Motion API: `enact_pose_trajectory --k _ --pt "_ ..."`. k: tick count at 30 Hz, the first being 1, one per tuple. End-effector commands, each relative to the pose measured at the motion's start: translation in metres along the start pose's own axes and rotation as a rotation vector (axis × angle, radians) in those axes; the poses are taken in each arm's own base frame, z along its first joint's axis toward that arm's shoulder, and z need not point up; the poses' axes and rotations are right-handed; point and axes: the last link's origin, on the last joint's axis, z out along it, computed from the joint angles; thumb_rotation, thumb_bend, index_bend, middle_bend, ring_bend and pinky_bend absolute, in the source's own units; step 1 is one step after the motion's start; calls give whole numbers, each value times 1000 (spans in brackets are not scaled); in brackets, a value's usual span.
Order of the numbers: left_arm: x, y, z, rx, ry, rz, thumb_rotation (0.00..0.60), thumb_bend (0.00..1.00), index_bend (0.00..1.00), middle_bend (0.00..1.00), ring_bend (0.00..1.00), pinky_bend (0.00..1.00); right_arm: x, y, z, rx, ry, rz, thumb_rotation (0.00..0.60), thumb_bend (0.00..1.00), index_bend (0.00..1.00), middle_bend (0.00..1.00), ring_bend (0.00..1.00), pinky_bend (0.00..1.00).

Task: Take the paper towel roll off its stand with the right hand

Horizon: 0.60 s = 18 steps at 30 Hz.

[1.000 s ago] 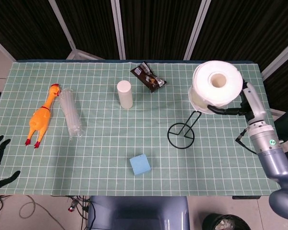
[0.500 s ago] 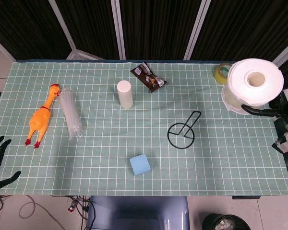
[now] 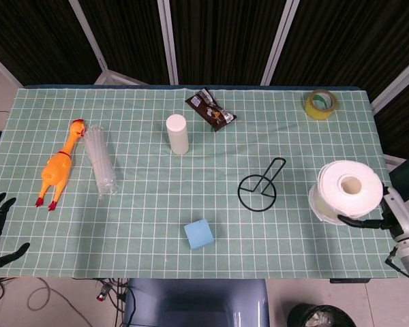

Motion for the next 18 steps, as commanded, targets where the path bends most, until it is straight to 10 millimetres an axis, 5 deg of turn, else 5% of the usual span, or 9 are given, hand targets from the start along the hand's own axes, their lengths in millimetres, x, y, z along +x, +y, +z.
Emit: enact_pose_trajectory --k 1,18 --pt "0 0 0 1 1 -1 600 48 141 43 0 0 -18 23 -5 -4 -24 55 600 0 218 178 0 0" --pt "0 -1 1 -1 1 -1 600 47 141 43 0 0 -116 85 -5 -74 -125 186 600 0 218 178 0 0"
